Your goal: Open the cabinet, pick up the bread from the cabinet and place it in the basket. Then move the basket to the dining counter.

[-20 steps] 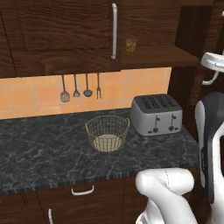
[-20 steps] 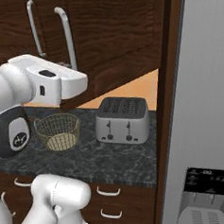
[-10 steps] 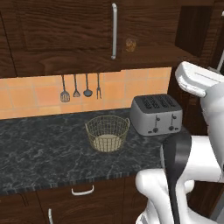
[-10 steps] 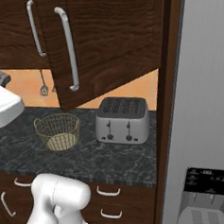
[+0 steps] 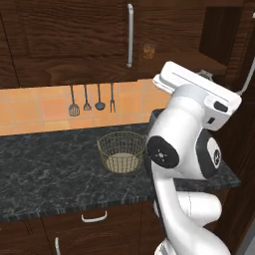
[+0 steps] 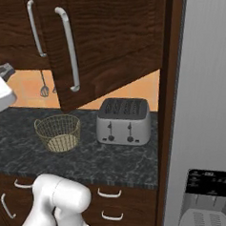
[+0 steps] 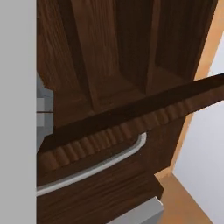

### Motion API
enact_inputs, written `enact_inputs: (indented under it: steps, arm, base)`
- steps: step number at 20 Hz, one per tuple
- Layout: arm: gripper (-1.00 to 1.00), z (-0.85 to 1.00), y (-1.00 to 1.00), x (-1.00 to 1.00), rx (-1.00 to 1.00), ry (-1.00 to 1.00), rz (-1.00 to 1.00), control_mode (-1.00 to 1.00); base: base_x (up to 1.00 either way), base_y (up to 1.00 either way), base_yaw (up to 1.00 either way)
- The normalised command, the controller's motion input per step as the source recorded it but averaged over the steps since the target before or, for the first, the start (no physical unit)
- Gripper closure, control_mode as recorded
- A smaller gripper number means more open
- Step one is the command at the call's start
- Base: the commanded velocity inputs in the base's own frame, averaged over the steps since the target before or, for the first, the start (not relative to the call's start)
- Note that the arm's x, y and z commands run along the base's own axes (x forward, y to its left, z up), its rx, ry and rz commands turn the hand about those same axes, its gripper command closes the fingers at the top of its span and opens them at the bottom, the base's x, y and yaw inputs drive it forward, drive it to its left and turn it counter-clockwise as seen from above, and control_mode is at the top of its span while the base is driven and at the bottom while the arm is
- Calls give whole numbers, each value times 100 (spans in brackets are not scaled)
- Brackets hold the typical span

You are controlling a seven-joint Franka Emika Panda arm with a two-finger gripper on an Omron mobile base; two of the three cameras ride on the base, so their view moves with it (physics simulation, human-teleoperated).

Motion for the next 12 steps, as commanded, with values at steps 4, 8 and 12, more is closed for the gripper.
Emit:
enact_inputs:
  steps: [4,8,12]
  arm:
    - [100,-1,-55,35,6,11,-8,-100]
    - [100,-1,-57,26,13,34,0,-100]
    - [100,-19,-8,69,2,23,0,-100]
  base:
    - [0,0,0]
    - [0,0,0]
    - [0,0,0]
